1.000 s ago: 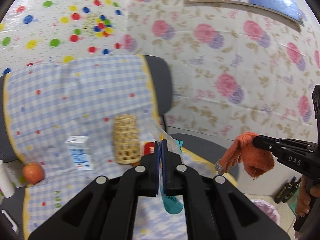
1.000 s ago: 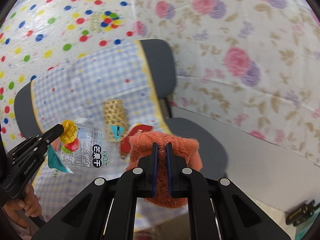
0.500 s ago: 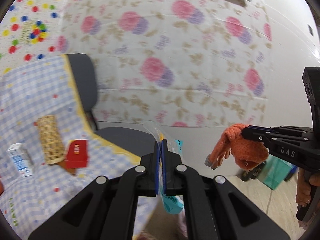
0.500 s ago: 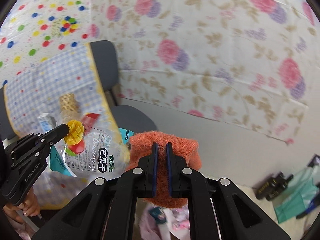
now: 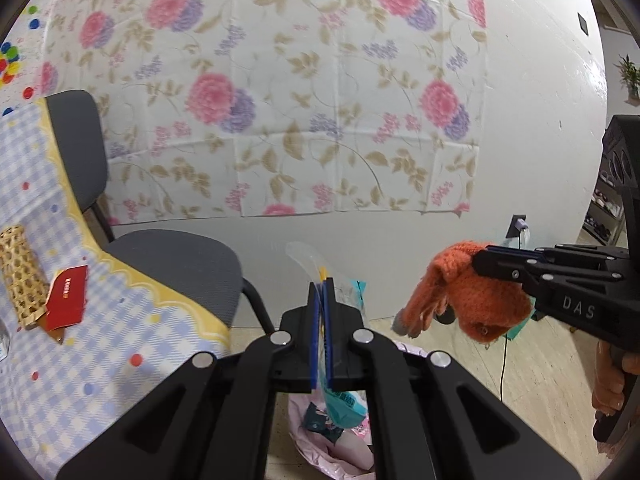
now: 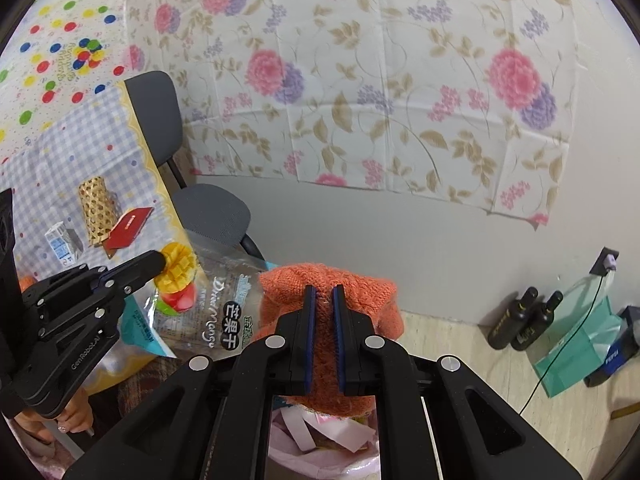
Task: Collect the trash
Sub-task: 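Carry the glove and snack packet over the bin and open both tools, then move both open tools back over the chair toward the red carton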
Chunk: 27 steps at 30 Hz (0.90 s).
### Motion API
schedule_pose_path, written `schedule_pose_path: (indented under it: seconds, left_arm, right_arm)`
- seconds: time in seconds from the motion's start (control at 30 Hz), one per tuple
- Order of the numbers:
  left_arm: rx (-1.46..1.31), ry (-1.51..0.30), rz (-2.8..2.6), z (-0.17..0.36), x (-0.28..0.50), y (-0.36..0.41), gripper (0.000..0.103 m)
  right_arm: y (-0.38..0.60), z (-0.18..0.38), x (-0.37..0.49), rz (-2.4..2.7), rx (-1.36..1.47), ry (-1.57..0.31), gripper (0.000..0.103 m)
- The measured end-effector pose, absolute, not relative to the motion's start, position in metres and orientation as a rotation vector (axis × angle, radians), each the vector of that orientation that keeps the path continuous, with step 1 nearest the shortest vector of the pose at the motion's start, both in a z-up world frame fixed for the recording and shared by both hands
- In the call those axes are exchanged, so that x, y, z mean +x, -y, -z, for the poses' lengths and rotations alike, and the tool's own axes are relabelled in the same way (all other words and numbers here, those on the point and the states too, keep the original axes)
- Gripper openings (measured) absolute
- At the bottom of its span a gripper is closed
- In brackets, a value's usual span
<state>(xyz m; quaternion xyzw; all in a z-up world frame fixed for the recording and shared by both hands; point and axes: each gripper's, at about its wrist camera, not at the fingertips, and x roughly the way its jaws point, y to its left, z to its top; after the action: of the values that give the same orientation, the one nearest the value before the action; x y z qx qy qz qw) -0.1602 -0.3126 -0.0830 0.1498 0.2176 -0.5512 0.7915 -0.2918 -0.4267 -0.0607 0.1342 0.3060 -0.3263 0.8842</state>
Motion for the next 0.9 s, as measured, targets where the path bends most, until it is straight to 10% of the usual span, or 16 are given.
schedule_pose_path:
  seconds: [0.2, 0.33, 0.9]
  left_arm:
    - [0.352, -0.513, 1.203, 0.092, -0.161, 0.333, 0.004]
    - [0.345, -0.531, 1.2, 0.095, -0.158, 0.336, 0.053]
    - [0.277, -0.482, 1.004, 0.067, -0.112, 0.28, 0.055]
  right_arm:
    - [0.441, 0.081, -0.295, 0.659, 0.332, -0.67, 0.015]
    - [0.45, 0.096, -0.294, 0.658, 0.372, -0.696, 0.024]
    - [0.436, 0.07, -0.267, 0.623, 0.332, -0.63, 0.027]
